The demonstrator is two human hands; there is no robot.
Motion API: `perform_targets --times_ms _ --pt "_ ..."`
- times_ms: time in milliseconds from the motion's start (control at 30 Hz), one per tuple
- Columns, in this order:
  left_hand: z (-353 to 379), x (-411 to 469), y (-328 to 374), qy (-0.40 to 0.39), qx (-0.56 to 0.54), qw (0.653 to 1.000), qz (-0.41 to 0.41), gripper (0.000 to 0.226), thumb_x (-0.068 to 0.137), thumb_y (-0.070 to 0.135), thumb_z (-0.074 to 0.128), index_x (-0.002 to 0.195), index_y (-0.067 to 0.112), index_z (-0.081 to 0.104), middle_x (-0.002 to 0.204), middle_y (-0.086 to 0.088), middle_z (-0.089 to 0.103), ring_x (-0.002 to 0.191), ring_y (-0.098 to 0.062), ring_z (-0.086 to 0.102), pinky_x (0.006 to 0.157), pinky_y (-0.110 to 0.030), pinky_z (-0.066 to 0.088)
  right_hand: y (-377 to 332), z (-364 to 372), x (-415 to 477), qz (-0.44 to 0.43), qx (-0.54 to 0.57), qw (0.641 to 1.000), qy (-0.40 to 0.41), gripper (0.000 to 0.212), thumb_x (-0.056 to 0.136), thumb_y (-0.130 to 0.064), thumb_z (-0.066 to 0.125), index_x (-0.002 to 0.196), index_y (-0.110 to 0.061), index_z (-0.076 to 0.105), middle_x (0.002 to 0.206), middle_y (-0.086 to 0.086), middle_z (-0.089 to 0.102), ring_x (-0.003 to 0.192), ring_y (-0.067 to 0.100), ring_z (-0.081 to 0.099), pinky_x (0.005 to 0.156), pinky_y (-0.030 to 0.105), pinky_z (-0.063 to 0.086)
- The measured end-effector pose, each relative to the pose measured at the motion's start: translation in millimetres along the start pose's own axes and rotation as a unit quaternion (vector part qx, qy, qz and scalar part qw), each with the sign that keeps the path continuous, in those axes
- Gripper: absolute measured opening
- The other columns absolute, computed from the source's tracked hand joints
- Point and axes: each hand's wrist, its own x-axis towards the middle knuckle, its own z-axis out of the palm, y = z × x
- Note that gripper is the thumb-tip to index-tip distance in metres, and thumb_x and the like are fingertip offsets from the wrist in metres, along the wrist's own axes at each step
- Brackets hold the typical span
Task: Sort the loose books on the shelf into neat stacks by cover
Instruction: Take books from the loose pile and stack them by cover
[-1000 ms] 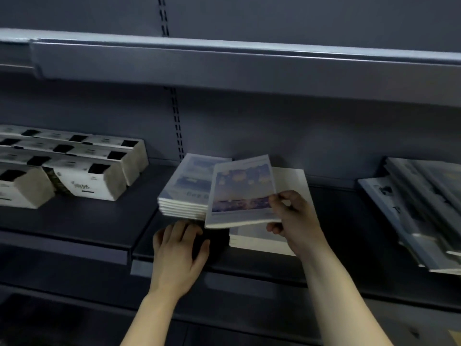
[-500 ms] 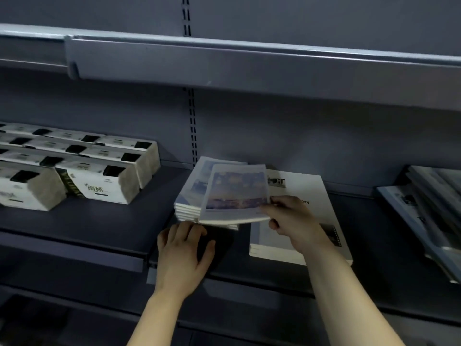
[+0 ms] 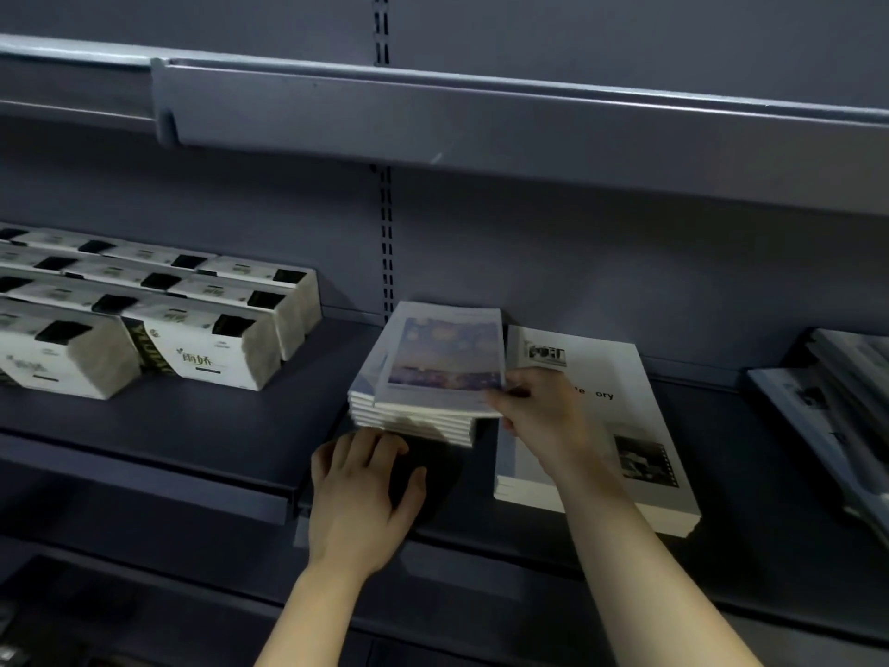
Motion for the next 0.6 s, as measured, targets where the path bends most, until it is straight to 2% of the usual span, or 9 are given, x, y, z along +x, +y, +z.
perform_targets --times_ms 100,233,333,400,433,500,600 --pt "-1 0 0 -0.001 0.001 1.0 0.0 0.036 0.083 0.048 0.043 0.094 0.02 0.063 0.096 0.001 0.059 0.088 -0.024 0.053 0.081 -0.039 0.033 2 7 3 -0.02 0.002 0.999 0.024 0.007 0.086 -0.023 0.068 0.091 -0.017 0.068 0.072 0.0 0.069 0.061 0.012 0.064 0.062 0.034 0.056" --pt "-1 0 0 -0.005 -0.004 1.0 0.001 0.037 0.083 0.048 0.043 0.095 0.02 0.063 0.097 0.0 0.059 0.09 -0.024 0.053 0.082 -0.04 0.033 2 18 5 -0.049 -0.002 0.998 0.042 0.044 0.084 -0.02 0.072 0.125 -0.019 0.055 0.085 -0.001 0.07 0.065 0.009 0.065 0.059 0.016 0.047" --pt "-1 0 0 -0.002 -0.009 1.0 0.001 0.036 0.083 0.047 0.044 0.095 0.02 0.064 0.096 0.001 0.059 0.089 -0.024 0.053 0.082 -0.04 0.034 0 23 6 -0.078 -0.047 0.994 0.053 0.048 0.083 -0.023 0.073 0.128 -0.018 0.054 0.086 -0.001 0.072 0.073 0.008 0.066 0.056 0.001 0.037" --pt "-1 0 0 0.002 -0.01 1.0 0.002 0.035 0.083 0.047 0.045 0.094 0.02 0.064 0.096 0.001 0.059 0.089 -0.023 0.054 0.082 -0.039 0.034 0 24 8 -0.085 -0.064 0.993 0.057 0.048 0.083 -0.025 0.073 0.127 -0.02 0.054 0.091 0.0 0.073 0.084 0.011 0.068 0.058 0.003 0.037" --pt "-1 0 0 0.003 -0.01 1.0 0.003 0.035 0.083 0.047 0.045 0.094 0.02 0.064 0.096 0.001 0.059 0.089 -0.023 0.054 0.081 -0.039 0.033 0 24 9 -0.085 -0.067 0.993 0.057 0.049 0.083 -0.026 0.073 0.127 -0.021 0.054 0.091 0.0 0.073 0.086 0.012 0.068 0.062 0.009 0.041" --pt "-1 0 0 0.003 -0.011 1.0 0.004 0.035 0.083 0.047 0.045 0.095 0.02 0.064 0.097 0.001 0.059 0.089 -0.023 0.054 0.081 -0.039 0.034 -1 25 9 -0.09 -0.079 0.991 0.057 0.052 0.083 -0.027 0.073 0.13 -0.022 0.053 0.088 0.0 0.073 0.085 0.014 0.069 0.068 0.018 0.045" --pt "0 1 1 0.001 -0.009 1.0 0.004 0.036 0.083 0.047 0.044 0.095 0.019 0.064 0.097 0.001 0.059 0.09 -0.023 0.054 0.081 -0.04 0.034 0 25 8 -0.102 -0.077 0.99 0.059 0.053 0.084 -0.025 0.071 0.133 -0.02 0.051 0.086 0.001 0.072 0.081 0.013 0.068 0.068 0.018 0.045"
